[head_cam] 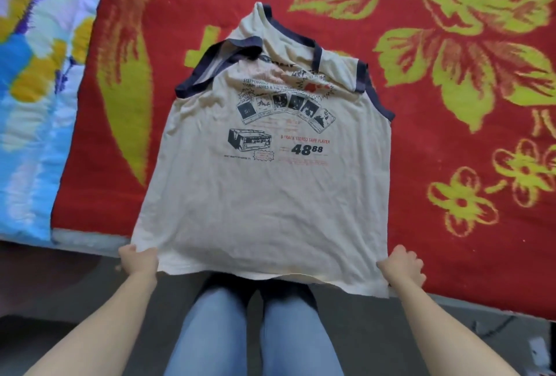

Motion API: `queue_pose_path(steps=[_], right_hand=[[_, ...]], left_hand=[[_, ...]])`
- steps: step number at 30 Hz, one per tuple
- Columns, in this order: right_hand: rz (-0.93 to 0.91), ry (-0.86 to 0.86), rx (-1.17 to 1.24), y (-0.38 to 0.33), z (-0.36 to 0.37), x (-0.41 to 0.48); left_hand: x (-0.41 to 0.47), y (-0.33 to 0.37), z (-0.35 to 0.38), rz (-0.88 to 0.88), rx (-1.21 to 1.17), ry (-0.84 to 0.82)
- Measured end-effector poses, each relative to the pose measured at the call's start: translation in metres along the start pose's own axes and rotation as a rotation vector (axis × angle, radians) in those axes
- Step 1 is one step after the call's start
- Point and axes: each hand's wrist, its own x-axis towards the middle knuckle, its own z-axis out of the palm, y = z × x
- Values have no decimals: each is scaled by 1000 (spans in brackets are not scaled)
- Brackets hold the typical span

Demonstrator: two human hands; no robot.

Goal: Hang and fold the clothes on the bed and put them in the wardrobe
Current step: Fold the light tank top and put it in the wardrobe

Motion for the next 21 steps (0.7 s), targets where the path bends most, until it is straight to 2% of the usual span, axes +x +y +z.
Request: queue_pose_path(steps=[2, 5, 14, 21], right_hand=[[-129, 102, 71, -22, -12, 5], [-255, 131, 158, -59, -37, 13], [-565, 274, 205, -158, -105, 47], [-683, 318, 190, -220, -143, 64]], left_hand=[[-3, 16, 8, 116, 120, -25], [-14, 50, 22, 205, 256, -27], [-35, 178, 82, 580, 252, -154], [-21, 264, 106, 833, 356, -173]])
